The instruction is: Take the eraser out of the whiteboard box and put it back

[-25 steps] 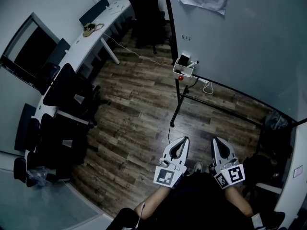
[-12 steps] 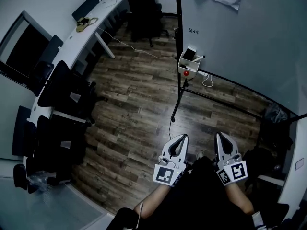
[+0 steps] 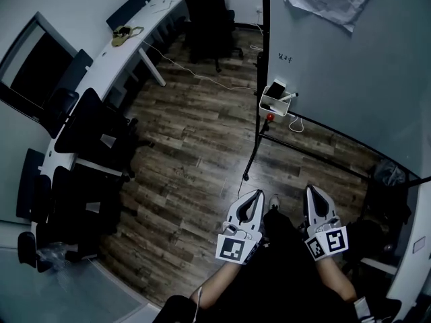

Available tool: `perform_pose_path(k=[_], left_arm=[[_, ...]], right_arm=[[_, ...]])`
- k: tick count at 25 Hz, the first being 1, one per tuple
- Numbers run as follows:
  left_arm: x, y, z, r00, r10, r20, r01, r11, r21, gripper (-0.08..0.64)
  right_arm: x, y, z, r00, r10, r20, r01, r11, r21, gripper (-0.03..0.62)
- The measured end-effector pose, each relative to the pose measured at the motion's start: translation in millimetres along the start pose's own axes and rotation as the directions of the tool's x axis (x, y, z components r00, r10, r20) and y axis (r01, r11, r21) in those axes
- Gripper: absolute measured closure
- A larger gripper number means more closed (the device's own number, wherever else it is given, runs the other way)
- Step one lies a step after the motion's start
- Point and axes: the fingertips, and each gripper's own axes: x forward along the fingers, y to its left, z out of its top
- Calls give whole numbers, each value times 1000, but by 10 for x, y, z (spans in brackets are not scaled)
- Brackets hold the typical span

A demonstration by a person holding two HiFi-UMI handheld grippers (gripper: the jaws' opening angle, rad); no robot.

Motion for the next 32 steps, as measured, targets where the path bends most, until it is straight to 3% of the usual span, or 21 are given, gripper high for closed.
perform_pose_path(k=[4, 12, 17, 23, 32], left_arm=[[304, 114, 106, 999, 1, 33, -1, 1000, 21, 554], [1057, 330, 60, 1000, 20, -11, -19, 999, 41, 554], [1442, 357, 169, 1000, 23, 9, -23, 999, 42, 554], [1696, 444, 170, 999, 52, -12, -51, 997, 63, 554], [1840, 560, 128, 1000, 27, -9, -26, 998, 51, 554]], right_arm=[[334, -155, 17, 1000, 17, 6, -17, 1000, 13, 584], [999, -536, 122, 998, 59, -4, -59, 997, 40, 584], [1311, -721, 200, 996, 90, -14, -89, 995, 43, 584], [1604, -915, 231, 995, 94, -31, -92, 995, 48, 584], [1840, -991, 191, 998, 53, -33, -52, 998, 43, 584]])
